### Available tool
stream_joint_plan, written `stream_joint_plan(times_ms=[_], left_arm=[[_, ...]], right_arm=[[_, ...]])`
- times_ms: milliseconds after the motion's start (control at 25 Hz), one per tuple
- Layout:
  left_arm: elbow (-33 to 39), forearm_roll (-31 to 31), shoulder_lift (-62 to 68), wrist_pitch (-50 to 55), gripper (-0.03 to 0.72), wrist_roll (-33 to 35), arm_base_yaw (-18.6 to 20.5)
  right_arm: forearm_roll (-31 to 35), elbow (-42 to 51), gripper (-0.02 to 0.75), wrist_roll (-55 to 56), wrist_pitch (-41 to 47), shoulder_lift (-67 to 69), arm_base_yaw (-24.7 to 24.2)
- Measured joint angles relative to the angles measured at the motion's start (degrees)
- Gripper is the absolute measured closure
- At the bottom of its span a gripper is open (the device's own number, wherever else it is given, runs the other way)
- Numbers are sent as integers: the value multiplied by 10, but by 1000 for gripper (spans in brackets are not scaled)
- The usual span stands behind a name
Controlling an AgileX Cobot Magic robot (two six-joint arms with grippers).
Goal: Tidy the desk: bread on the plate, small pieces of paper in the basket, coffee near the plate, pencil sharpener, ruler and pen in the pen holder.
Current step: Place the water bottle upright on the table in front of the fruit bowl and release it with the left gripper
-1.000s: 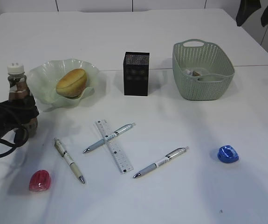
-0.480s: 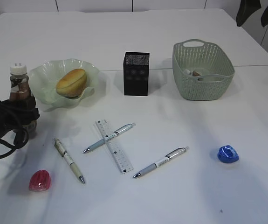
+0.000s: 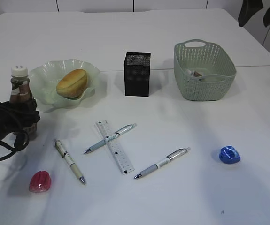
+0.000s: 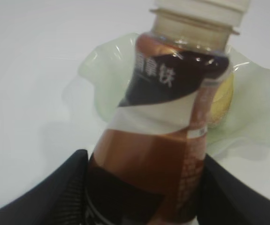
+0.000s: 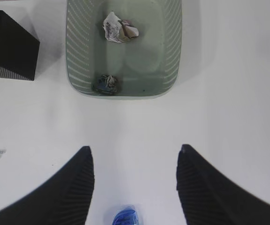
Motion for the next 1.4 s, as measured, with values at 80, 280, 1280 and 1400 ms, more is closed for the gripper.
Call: stream_joint_plan(times_ms=[80, 280, 1280, 1400], left_arm=[[0, -9, 2, -1, 230, 1, 0], [0, -15, 6, -3, 223, 1, 0], [0, -1, 6, -12, 155, 5, 0], [0, 3, 6, -22, 127, 5, 0]], right_arm=[[-4, 0, 291, 0, 0, 0, 0], [-8, 0, 291, 0, 0, 0, 0], [-11, 0, 292, 0, 0, 0, 0], [-11, 0, 293, 0, -1, 0, 0]])
